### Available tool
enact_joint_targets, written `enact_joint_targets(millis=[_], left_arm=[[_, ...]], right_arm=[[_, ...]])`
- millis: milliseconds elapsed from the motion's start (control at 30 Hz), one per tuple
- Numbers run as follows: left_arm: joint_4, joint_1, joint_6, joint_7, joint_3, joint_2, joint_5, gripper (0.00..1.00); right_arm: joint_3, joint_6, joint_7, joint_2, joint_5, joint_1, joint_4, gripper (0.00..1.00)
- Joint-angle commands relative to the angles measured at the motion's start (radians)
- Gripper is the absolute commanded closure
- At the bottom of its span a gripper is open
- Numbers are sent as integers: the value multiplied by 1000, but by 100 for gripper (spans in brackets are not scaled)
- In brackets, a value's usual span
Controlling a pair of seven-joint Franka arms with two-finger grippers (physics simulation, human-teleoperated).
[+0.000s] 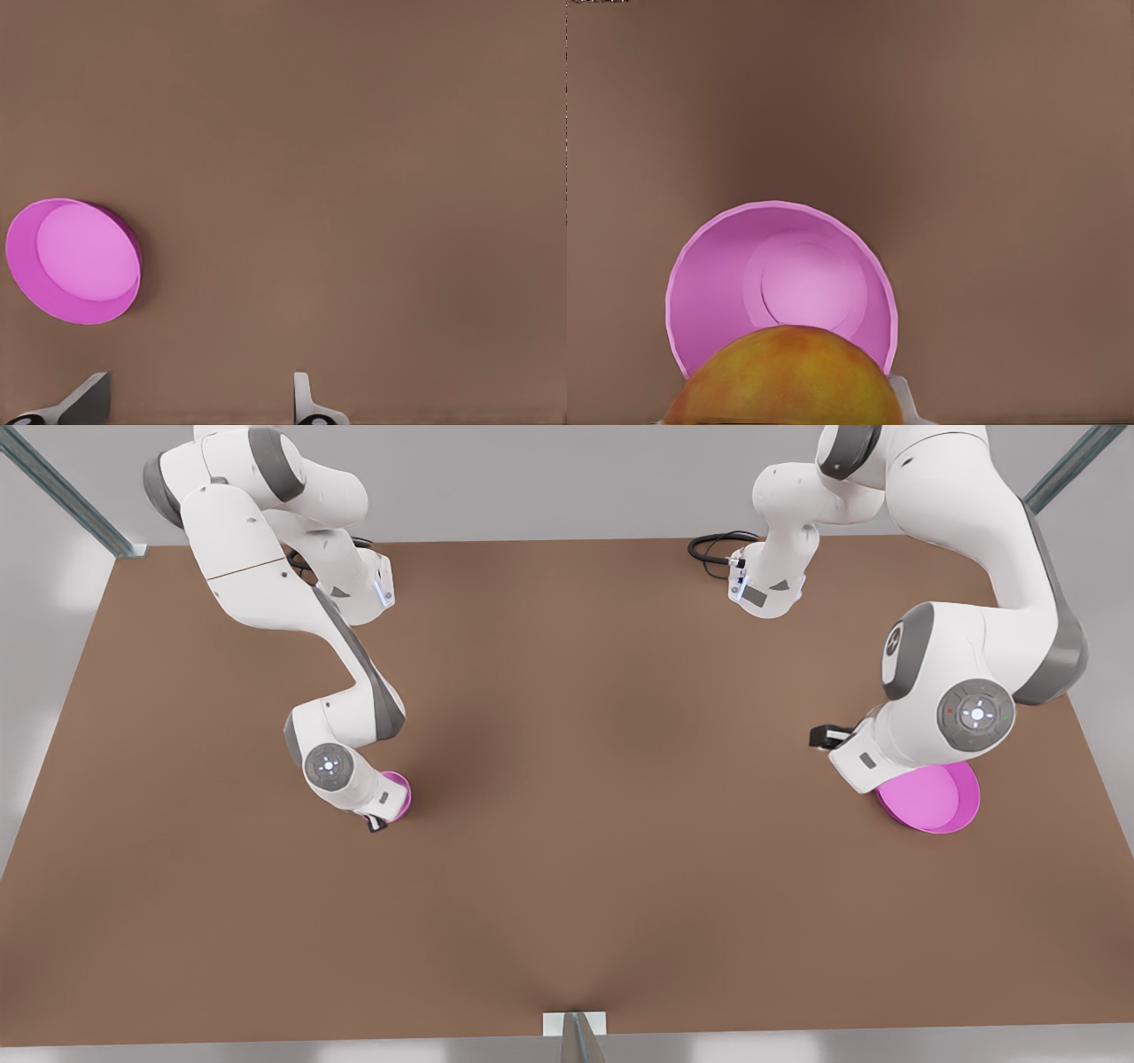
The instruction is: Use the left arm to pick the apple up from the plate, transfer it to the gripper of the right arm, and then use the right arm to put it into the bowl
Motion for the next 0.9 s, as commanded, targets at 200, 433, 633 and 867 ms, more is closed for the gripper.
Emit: enact_joint_targets(millis=[200, 433, 633, 867], left_arm=[[1, -1, -62, 32, -3, 4, 1, 0], [1, -3, -38, 35, -2, 6, 1, 0], [1, 1, -33, 36, -2, 7, 3, 0], [1, -3, -36, 35, -3, 7, 5, 0]], right_arm=[[-5, 7, 166, -17, 1, -1, 0, 0], [-51, -178, 170, -115, 76, 13, 101, 0], [-262, -543, 1541, -48, 81, 65, 331, 0], [-261, -880, 1717, -299, 175, 54, 477, 0]])
